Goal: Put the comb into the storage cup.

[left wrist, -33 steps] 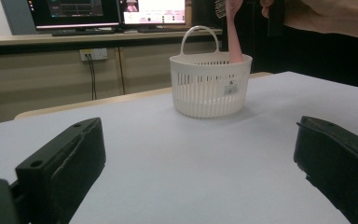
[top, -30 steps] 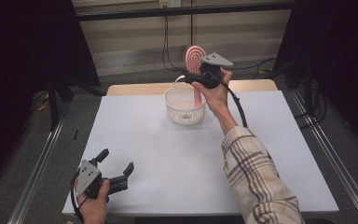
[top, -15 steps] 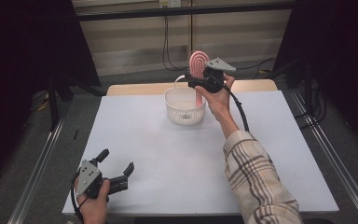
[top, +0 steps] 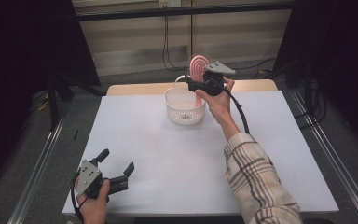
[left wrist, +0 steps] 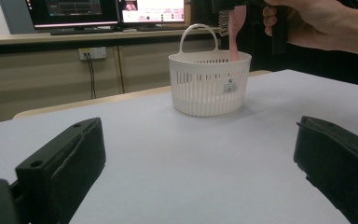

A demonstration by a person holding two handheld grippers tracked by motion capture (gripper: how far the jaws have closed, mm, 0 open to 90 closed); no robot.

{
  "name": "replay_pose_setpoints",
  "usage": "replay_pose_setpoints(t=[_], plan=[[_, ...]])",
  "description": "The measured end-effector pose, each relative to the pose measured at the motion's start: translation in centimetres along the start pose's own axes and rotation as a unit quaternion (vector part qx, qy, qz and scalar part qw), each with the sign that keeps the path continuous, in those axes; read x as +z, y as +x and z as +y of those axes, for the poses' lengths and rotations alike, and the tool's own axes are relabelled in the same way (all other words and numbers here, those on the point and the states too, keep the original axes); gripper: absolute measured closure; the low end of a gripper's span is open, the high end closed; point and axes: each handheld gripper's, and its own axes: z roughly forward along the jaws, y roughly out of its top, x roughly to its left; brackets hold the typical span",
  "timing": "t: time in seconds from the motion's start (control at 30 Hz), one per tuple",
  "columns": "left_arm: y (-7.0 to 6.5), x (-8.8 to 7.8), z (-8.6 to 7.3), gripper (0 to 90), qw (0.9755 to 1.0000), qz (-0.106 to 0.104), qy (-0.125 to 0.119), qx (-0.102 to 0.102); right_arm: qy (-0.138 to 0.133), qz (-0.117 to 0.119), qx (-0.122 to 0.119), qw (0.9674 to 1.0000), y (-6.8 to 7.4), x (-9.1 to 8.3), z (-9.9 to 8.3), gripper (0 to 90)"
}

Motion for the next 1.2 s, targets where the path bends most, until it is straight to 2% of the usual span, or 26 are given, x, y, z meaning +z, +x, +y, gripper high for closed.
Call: replay_pose_setpoints(t=[0.13, 0.57, 1.2], plan=[[0.0, 0.1, 0.0, 2.0, 1.0000, -0.005, 0.003, -0.002, 0.003, 0.000, 0.003, 1.0000, -0.1, -0.1, -0.3, 19.0], [0.1, -0.1, 0.0, 2.0, 1.0000, 0.000, 0.000, 0.001, 0.004, 0.000, 0.004, 1.0000, 0.0, -0.2, -1.2, 18.9], [0.0, 0.0, 0.0, 2.0, 1.0000, -0.003, 0.003, 0.002, 0.014, 0.001, 0.022, 0.9997, -0.2, 0.1, -3.1, 18.9]])
